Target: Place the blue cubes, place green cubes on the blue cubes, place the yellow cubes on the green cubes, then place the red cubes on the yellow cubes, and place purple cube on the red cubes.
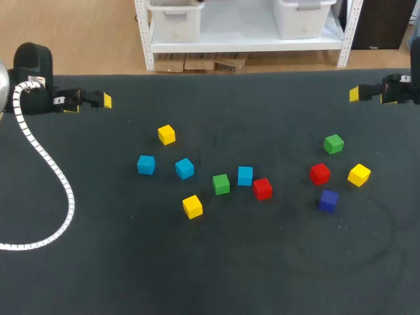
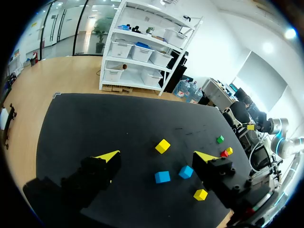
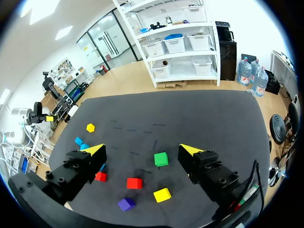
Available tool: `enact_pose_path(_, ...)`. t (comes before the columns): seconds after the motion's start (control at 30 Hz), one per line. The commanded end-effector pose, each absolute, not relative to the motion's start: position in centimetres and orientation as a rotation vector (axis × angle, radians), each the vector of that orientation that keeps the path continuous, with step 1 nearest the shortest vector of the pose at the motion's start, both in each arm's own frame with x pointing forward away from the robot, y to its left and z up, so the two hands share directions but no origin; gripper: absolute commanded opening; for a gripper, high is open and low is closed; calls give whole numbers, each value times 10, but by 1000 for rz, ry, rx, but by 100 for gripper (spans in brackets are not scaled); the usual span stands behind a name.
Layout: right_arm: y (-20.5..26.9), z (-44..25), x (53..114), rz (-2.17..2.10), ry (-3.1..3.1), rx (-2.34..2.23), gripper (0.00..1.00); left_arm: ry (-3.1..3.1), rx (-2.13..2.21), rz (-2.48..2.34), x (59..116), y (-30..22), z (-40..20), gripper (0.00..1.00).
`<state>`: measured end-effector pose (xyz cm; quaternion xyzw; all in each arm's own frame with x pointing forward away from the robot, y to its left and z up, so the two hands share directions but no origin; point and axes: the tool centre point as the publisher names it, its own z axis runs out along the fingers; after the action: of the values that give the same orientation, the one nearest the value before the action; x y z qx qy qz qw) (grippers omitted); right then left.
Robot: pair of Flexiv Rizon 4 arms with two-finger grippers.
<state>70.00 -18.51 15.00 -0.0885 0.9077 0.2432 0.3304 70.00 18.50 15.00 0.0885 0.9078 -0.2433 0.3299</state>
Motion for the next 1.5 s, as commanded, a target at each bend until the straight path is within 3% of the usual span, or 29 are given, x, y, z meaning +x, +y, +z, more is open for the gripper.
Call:
enact_pose_path(0.03,-185,150,700,636,2374,-231,100,2374,231,-636,700,185,150,100)
enact_pose_path(1.1,-185,150,700,628,2375,-232,100,2374,231,-636,700,185,150,100)
enact_pose_path(1.5,-154,168,681,534,2332,-585,100,2374,231,-636,700,185,150,100)
